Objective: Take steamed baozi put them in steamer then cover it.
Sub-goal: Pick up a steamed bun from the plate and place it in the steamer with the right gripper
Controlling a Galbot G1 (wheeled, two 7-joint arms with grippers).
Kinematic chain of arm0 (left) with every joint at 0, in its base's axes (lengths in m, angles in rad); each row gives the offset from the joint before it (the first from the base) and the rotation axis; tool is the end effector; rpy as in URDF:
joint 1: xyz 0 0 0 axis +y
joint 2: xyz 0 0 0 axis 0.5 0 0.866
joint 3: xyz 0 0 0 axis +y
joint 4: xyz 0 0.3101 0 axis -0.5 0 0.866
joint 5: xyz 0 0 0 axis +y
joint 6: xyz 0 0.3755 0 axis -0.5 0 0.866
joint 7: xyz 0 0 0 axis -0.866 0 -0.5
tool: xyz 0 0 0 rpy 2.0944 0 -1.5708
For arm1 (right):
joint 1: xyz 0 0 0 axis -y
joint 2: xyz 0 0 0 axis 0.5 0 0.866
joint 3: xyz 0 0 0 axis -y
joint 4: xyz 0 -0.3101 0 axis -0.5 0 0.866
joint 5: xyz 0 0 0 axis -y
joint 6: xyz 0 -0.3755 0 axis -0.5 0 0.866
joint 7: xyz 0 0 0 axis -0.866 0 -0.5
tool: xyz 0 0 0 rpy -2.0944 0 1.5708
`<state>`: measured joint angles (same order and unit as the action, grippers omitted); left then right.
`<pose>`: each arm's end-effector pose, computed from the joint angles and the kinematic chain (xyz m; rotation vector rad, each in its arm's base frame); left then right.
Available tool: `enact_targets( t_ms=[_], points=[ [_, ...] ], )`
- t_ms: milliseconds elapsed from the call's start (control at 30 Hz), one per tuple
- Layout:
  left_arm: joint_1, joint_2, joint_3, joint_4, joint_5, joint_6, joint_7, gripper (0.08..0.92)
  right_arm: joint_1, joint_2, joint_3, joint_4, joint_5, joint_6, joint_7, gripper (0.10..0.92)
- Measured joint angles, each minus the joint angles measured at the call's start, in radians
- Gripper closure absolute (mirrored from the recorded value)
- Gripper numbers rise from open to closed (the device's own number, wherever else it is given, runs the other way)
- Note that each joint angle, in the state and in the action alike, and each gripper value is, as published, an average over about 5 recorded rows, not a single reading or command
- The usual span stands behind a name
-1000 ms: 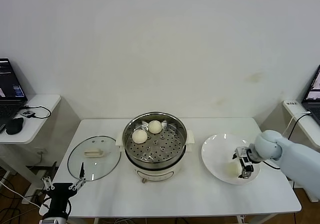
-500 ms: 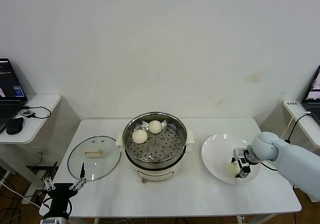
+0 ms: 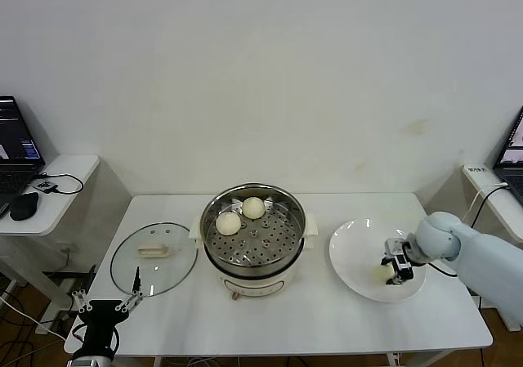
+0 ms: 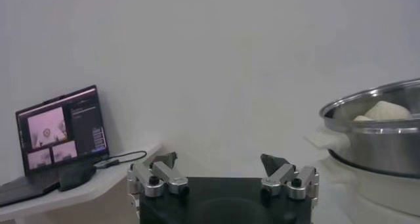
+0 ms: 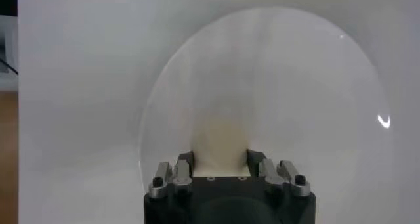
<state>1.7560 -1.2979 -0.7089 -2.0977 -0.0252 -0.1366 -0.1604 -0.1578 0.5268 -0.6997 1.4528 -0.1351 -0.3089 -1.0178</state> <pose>0.1766 0.0903 -0.2841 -0.2075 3.0939 0.4732 0.4537 -0.1300 -0.2045 1.1775 -1.4098 1.3728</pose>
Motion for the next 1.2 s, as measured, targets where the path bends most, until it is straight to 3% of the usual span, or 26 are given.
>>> enact_targets(
  t_ms=[433,767,1200],
  points=[
    [-0.002,0.010,0.006,-0.012,-0.005,0.000,0.000,0.177,0.419,0.068,-0.213,0.019,0.165,-0.026,0.004,0.489],
    [0.003,0.003,-0.007,-0.023,-0.010,0.000,0.000,0.177,0.643,0.257,-0.367,0.025,0.299,-0.042,0.031,0.482],
    [0.001,-0.005,-0.031,-0.025,-0.019,-0.004,-0.001,0.177,0.698,0.550,-0.482,-0.049,0.372,0.046,0.041,0.482]
  ],
)
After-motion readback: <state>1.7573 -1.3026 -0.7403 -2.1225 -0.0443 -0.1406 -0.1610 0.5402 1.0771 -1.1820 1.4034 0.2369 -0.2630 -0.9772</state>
